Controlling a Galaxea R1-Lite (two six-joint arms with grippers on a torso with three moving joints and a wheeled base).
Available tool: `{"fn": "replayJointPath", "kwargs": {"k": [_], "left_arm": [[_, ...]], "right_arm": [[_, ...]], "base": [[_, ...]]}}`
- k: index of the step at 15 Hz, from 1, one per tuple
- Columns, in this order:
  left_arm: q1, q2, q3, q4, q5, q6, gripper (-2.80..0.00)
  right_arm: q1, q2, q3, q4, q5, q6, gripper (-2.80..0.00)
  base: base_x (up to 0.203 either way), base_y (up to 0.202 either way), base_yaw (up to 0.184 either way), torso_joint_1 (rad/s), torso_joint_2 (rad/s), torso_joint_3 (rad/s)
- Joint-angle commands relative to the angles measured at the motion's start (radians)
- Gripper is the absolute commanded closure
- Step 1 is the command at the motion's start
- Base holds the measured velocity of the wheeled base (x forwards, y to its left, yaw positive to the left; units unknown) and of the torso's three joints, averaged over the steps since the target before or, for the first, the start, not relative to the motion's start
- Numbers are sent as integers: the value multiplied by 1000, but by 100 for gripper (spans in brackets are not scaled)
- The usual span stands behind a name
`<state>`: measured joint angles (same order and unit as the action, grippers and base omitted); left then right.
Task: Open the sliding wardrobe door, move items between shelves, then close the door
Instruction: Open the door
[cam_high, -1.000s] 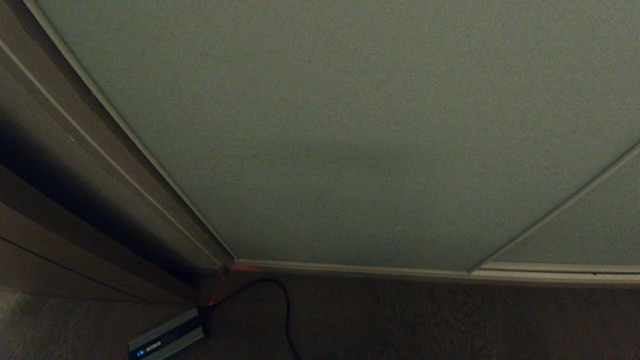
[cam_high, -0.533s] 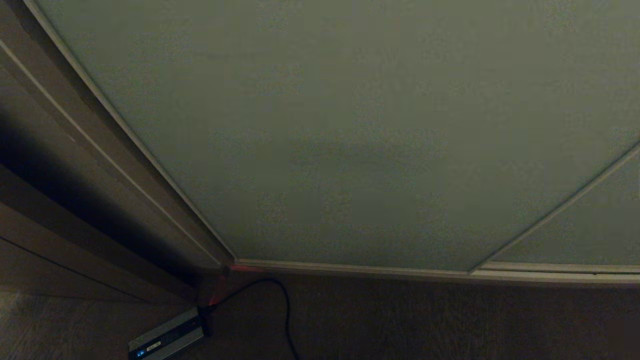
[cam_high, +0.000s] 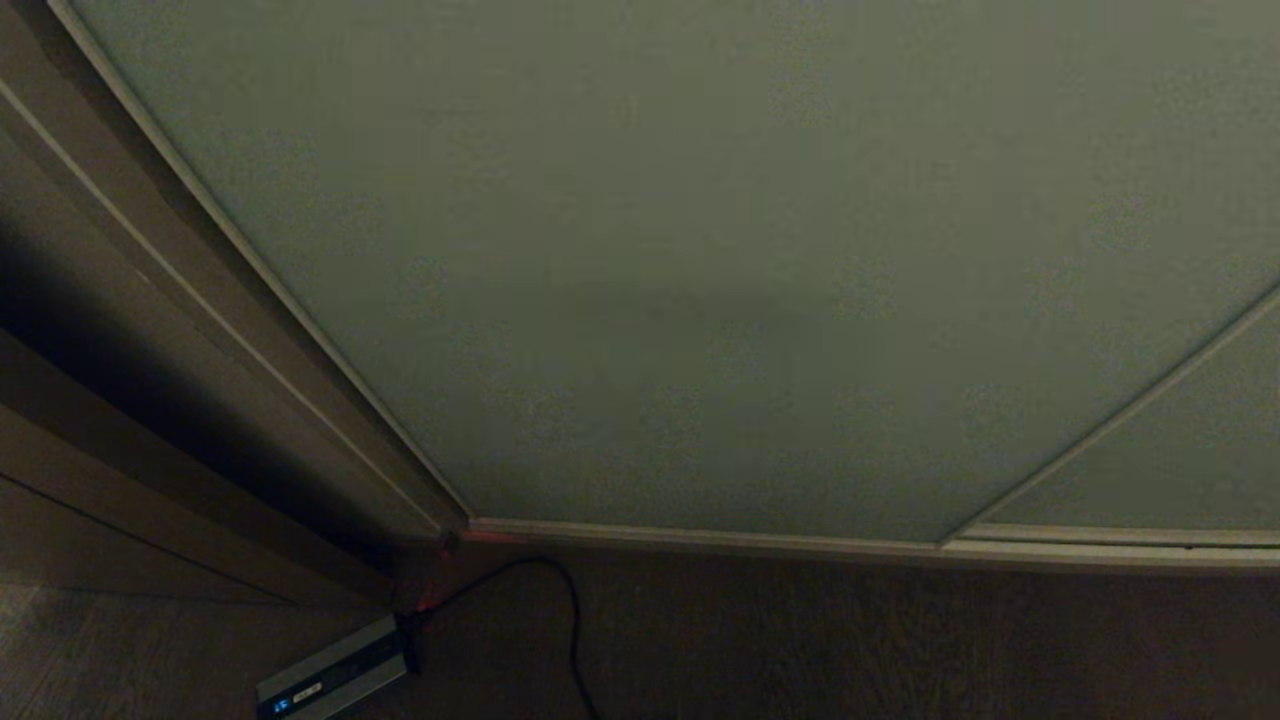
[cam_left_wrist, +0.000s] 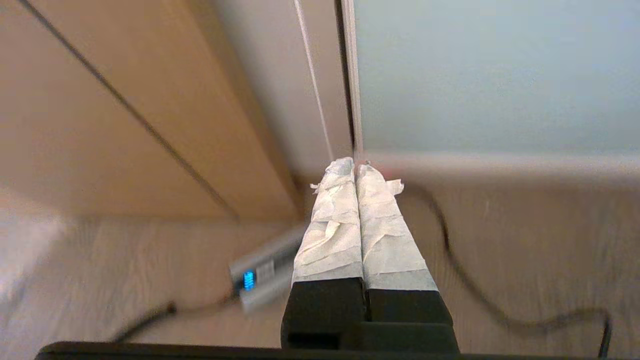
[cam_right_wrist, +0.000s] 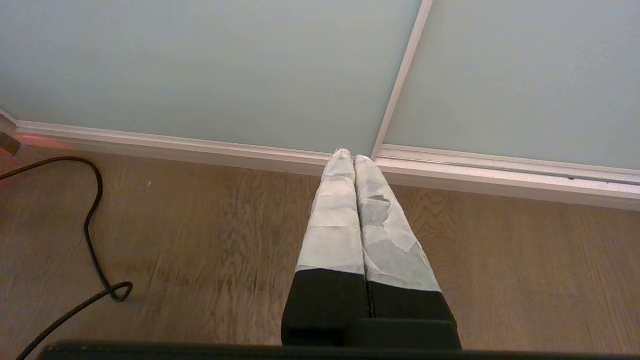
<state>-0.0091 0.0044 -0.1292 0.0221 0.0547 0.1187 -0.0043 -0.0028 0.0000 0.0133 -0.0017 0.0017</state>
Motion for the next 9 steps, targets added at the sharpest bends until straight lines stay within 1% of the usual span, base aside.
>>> {"fn": "replayJointPath", "kwargs": {"k": [1, 3, 4, 5, 9], "left_arm": [[0, 58, -145, -9, 3, -10, 0], [0, 215, -278, -75, 10, -58, 0], [0, 286, -325, -127, 17, -80, 0], [0, 373, -359, -207, 29, -95, 0], [1, 698, -423, -699, 64, -113, 0]], "right_arm": [[0, 1, 5, 0, 0, 0, 0], [0, 1, 5, 0, 0, 0, 0], [1, 1, 5, 0, 0, 0, 0], [0, 1, 5, 0, 0, 0, 0], [0, 1, 5, 0, 0, 0, 0]], "base": [[0, 0, 0, 0, 0, 0], [0, 0, 0, 0, 0, 0], [0, 0, 0, 0, 0, 0], [0, 0, 0, 0, 0, 0], [0, 0, 0, 0, 0, 0]]}}
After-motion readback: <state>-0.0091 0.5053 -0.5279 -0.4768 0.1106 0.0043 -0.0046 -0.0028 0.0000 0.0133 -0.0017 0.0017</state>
